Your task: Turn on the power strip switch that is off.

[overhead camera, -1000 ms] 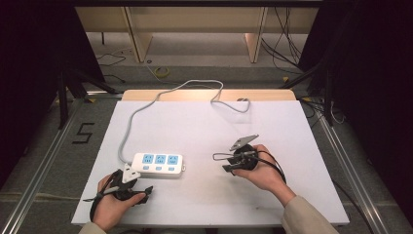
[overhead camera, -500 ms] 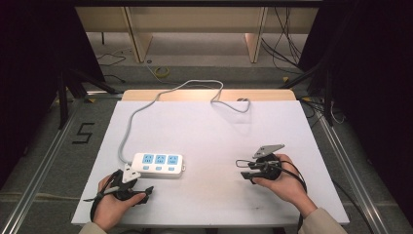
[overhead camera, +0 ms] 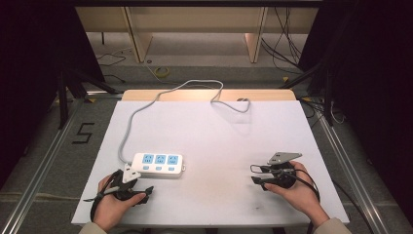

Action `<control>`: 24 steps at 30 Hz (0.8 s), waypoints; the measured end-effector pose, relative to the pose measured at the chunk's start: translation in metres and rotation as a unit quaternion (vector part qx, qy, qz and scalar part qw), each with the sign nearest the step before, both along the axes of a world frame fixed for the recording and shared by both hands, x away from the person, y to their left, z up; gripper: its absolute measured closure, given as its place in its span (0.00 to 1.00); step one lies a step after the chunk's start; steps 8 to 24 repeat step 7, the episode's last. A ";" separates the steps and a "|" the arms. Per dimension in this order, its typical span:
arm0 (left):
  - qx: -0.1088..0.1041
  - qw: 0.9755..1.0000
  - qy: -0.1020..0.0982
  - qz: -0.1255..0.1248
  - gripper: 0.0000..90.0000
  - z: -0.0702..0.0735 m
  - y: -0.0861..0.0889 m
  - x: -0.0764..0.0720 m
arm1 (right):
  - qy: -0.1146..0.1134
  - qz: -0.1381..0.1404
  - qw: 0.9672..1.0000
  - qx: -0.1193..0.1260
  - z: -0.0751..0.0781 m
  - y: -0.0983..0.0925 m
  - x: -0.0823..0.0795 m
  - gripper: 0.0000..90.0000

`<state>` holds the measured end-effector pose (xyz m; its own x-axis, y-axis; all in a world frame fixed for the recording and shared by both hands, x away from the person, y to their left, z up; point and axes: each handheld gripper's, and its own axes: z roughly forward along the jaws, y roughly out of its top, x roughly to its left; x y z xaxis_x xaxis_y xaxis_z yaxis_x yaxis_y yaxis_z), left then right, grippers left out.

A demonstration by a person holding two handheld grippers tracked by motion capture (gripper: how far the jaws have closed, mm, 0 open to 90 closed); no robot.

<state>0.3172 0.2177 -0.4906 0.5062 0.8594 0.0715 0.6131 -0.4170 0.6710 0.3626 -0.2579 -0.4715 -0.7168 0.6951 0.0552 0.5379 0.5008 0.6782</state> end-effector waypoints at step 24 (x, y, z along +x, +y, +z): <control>0.001 1.000 0.001 -0.002 0.25 0.000 0.000 0.000 | -0.004 -0.004 1.000 0.000 -0.001 0.000 0.000 0.47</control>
